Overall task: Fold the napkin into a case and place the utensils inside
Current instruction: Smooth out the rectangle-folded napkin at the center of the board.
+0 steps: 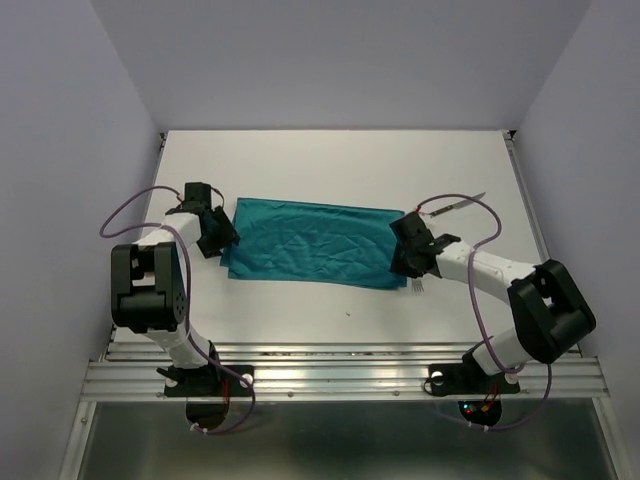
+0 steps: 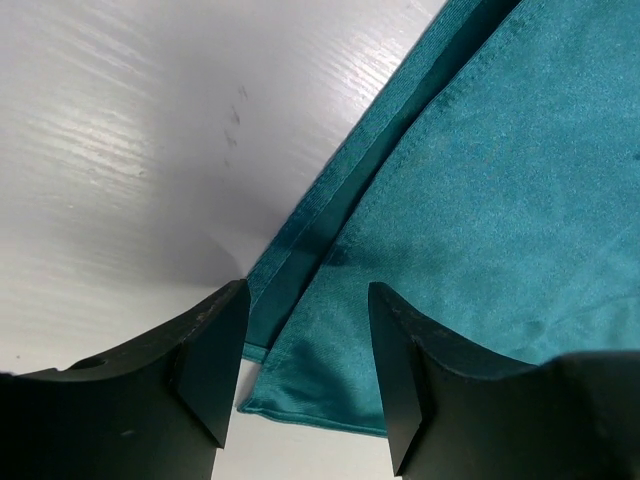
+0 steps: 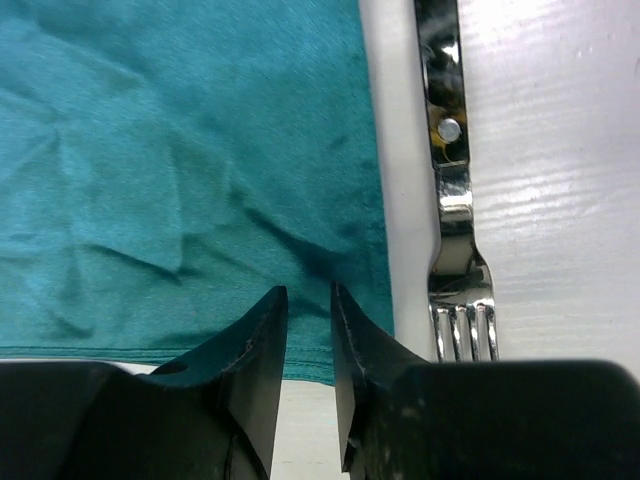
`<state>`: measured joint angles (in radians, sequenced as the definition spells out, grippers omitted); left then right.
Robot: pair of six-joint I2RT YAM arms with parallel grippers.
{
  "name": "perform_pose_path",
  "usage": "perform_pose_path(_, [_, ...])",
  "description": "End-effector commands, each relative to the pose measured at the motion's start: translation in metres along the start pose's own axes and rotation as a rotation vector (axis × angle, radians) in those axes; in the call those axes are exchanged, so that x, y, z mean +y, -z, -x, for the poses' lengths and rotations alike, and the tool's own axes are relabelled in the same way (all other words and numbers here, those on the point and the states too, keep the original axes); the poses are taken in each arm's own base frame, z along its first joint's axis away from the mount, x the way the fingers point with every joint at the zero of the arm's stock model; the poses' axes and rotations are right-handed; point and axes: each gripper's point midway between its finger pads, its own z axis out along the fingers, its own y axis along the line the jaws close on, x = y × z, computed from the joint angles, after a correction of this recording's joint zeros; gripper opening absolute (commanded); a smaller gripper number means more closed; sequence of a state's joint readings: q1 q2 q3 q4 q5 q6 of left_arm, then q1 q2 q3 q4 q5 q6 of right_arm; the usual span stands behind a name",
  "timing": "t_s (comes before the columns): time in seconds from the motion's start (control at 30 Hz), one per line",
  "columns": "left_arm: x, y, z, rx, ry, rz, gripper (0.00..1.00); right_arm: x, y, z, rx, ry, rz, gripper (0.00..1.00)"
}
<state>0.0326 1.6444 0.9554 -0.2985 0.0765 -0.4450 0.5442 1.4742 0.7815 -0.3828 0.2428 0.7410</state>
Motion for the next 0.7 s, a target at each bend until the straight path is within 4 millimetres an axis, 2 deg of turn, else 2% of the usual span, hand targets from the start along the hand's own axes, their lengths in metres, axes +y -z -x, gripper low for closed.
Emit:
perform_pose_path(0.0, [0.001, 0.023, 0.006, -0.047, -0.024, 0.001, 0.63, 0.013, 0.021, 0.039, -0.106, 0.028, 0.036, 0.36])
perform_pose_path(0.03, [0.002, 0.025, 0.008, -0.056, -0.030, 0.007, 0.63, 0.016, 0.025, 0.046, -0.127, 0.027, 0.046, 0.41])
perform_pose_path(0.1, [0.004, 0.030, 0.008, -0.061, -0.035, 0.017, 0.63, 0.017, 0.031, 0.056, -0.153, 0.016, 0.055, 0.44])
perform_pose_path(0.27, [0.009, 0.040, 0.006, -0.075, -0.033, 0.033, 0.63, 0.010, 0.027, 0.064, -0.154, -0.001, 0.037, 0.45])
perform_pose_path(0.4, [0.027, 0.044, -0.006, -0.063, 0.003, 0.113, 0.60, 0.006, 0.025, 0.061, -0.143, -0.014, 0.032, 0.45])
perform_pose_path(0.57, [0.028, 0.041, -0.029, -0.040, 0.068, 0.072, 0.58, 0.006, 0.028, 0.062, -0.147, -0.020, 0.041, 0.45])
perform_pose_path(0.67, [0.021, 0.035, -0.045, 0.005, 0.084, 0.022, 0.58, 0.006, 0.029, 0.062, -0.152, -0.019, 0.045, 0.45])
